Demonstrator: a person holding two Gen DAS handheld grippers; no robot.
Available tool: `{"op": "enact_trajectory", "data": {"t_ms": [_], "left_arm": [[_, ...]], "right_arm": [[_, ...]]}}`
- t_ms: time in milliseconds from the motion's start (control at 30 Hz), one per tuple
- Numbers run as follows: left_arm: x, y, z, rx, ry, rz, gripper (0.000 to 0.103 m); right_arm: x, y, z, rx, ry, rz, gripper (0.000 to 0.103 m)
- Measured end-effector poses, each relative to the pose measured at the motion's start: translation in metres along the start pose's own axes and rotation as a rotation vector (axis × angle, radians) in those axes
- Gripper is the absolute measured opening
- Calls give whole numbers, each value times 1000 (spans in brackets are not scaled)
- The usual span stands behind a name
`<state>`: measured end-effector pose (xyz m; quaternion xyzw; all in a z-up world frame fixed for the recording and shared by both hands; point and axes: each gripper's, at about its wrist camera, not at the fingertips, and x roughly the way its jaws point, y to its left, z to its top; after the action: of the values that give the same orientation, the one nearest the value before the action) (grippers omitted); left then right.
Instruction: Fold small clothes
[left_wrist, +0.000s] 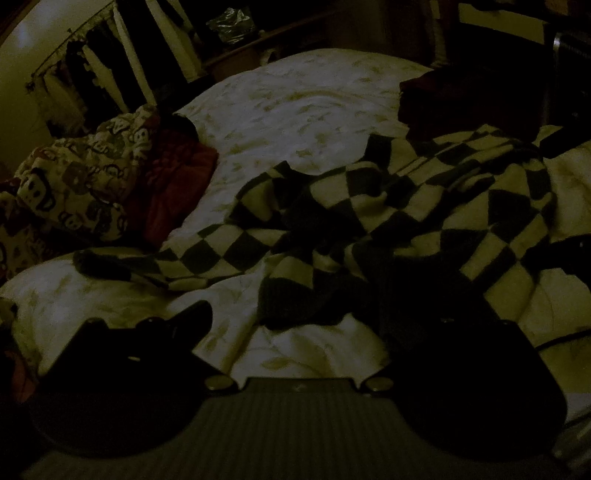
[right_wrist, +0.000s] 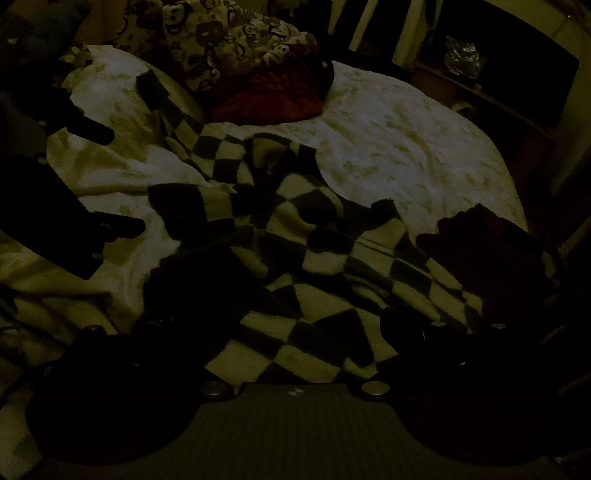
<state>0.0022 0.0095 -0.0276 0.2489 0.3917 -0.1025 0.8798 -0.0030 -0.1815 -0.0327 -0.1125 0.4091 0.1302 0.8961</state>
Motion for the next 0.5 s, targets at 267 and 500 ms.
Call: {"op": "enact_trajectory", "data": {"t_ms": [267, 500], "left_arm": [[-2, -6, 1, 16, 1, 13, 103], [-2, -7, 1, 17, 5, 20, 103]], "right_arm": [[-1, 3, -1, -14, 4, 12, 103], [-2, 4, 1, -13, 6, 12, 103]]}}
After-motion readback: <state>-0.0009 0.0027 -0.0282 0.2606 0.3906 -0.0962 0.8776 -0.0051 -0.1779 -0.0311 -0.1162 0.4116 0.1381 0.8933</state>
